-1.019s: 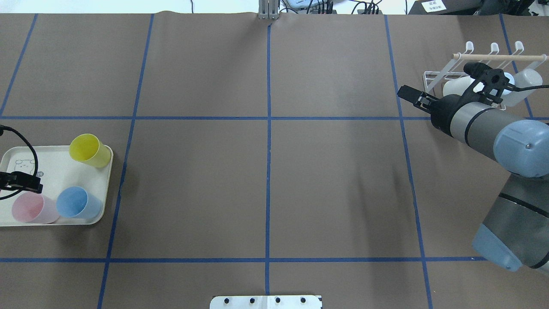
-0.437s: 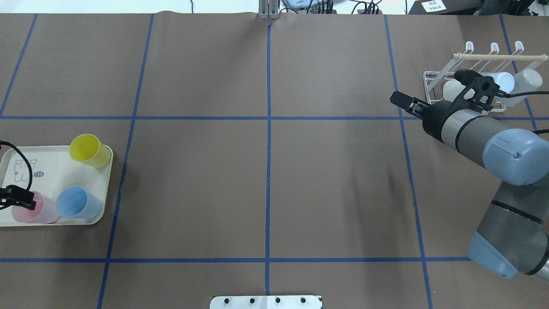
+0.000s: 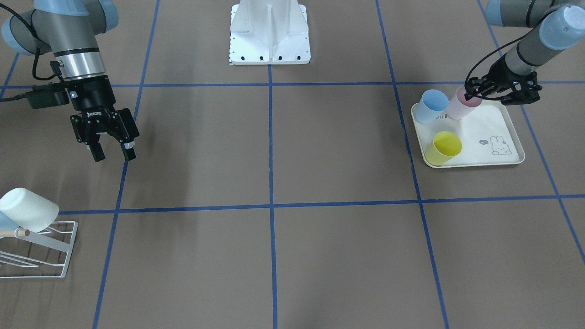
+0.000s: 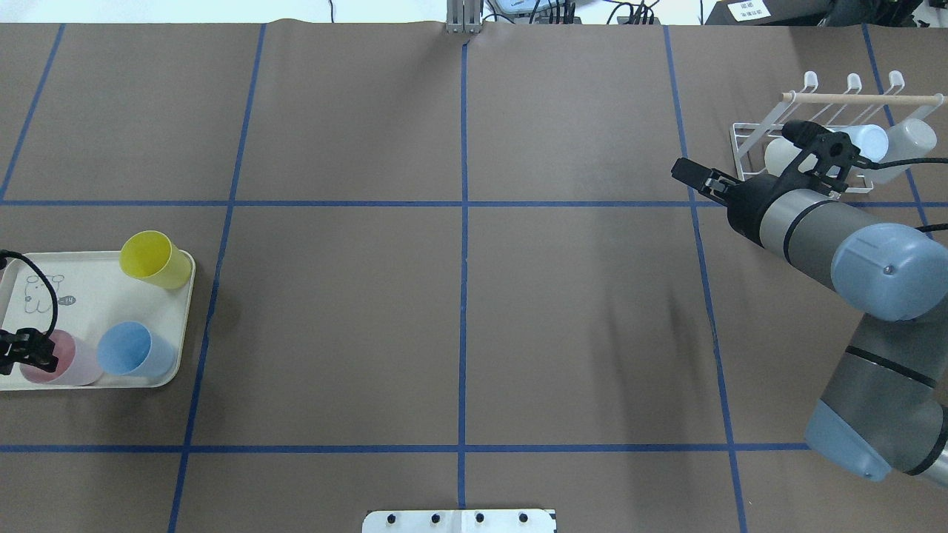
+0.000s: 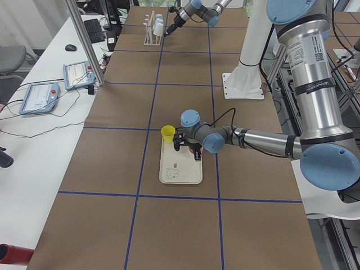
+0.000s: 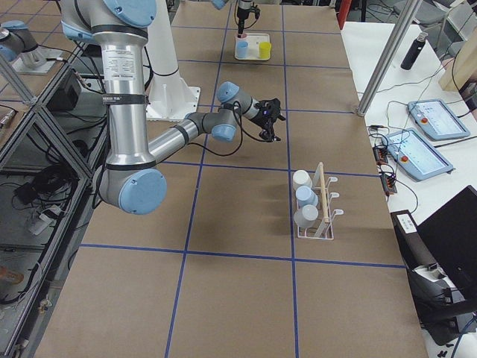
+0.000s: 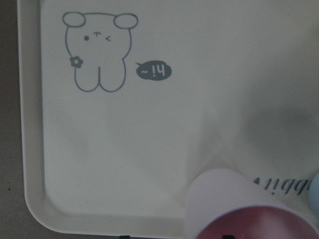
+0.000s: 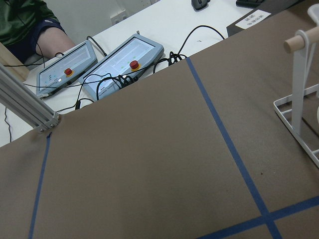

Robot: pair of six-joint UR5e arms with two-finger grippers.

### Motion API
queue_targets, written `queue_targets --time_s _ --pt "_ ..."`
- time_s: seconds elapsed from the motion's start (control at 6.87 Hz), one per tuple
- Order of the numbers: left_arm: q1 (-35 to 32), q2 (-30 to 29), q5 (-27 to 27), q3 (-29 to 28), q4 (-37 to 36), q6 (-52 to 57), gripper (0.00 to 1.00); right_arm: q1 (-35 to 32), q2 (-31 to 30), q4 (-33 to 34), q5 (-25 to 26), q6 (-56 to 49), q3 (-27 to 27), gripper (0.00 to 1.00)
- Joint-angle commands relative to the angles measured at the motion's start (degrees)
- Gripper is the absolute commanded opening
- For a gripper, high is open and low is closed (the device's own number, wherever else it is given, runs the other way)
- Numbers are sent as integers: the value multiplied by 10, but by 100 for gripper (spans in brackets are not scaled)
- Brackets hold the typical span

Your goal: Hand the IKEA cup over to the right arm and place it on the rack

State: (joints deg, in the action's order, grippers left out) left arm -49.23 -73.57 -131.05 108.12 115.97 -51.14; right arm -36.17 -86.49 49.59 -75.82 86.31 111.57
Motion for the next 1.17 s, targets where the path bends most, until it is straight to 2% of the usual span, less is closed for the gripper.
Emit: queue_targets --time_s 0.0,0.15,0.44,0.58,0.87,1.02 --pt "-3 7 -36 -4 3 2 0 0 0 1 7 0 -3 100" --pt "-23 6 -56 0 -1 6 0 2 0 1 7 0 -5 100" --pt "-145 11 -86 -3 -15 118 0 7 0 1 17 0 -7 100" --pt "-164 4 -98 27 -98 127 0 9 0 1 18 1 -6 100" --pt "-176 -12 -101 133 -123 117 0 10 11 2 18 1 -3 100" --pt "-175 -53 -118 143 -125 29 0 11 20 2 17 10 -1 100"
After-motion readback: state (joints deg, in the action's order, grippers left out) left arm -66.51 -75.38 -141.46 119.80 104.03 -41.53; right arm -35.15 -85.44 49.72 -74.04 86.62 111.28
